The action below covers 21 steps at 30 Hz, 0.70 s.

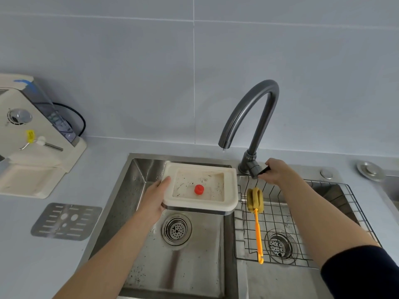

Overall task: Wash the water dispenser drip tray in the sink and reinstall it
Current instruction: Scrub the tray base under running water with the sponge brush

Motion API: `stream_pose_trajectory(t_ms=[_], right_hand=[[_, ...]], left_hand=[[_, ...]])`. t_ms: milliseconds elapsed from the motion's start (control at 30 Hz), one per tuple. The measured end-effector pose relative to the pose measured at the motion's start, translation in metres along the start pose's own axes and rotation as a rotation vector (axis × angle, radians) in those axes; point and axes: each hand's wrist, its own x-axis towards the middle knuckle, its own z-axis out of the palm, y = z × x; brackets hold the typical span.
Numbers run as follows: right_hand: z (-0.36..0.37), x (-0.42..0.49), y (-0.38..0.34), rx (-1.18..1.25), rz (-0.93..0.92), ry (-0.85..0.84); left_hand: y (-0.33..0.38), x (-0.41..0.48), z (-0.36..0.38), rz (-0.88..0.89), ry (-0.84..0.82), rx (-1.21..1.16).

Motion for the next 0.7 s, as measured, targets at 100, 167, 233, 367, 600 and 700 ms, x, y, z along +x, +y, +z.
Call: stream_pose_trajectory(t_ms=[100,167,233,367,600,700], right_hand=[[0.002,0.002,0.001,-0.118,-0.069,0.006],[0.005,0.001,0.001,-0.141,-0.06,0.019],[0.001,0.003,0.002,-0.086,-0.063,-0.013],[-0.008,-0.003,0.003,0.0,-0.012,-0.128],[-0.039,-0.022,0.051,-1.05,-0.138,-0.144],[-0.056,-0.026,0.086,-1.464,-0.027,-0.133]], left_hand=[[0.0,0.0,0.001,-0.005,-0.012,-0.012],[-0.001,0.001,0.001,-0.004,-0.018,-0.01],[-0.001,0.002,0.001,-0.005,-0.027,-0.002],[-0.003,0.003,0.003,-0.003,-0.029,0.002],[-0.006,0.002,0.003,-0.025,-0.058,-0.015],[-0.007,0.0,0.004,-0.033,-0.082,-0.015]])
